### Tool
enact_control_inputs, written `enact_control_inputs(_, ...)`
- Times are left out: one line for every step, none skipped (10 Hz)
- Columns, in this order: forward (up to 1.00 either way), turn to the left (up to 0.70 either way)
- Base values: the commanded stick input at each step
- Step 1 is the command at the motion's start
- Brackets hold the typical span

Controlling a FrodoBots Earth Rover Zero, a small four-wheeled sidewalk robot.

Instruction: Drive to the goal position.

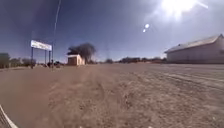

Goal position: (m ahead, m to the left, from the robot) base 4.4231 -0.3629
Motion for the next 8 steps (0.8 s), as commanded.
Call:
enact_control_inputs(0.7,0.0)
enact_control_inputs(0.7,0.0)
enact_control_inputs(0.7,0.0)
enact_control_inputs(0.7,0.0)
enact_control_inputs(0.7,0.0)
enact_control_inputs(0.7,0.0)
enact_control_inputs(0.7,0.0)
enact_control_inputs(0.7,0.0)
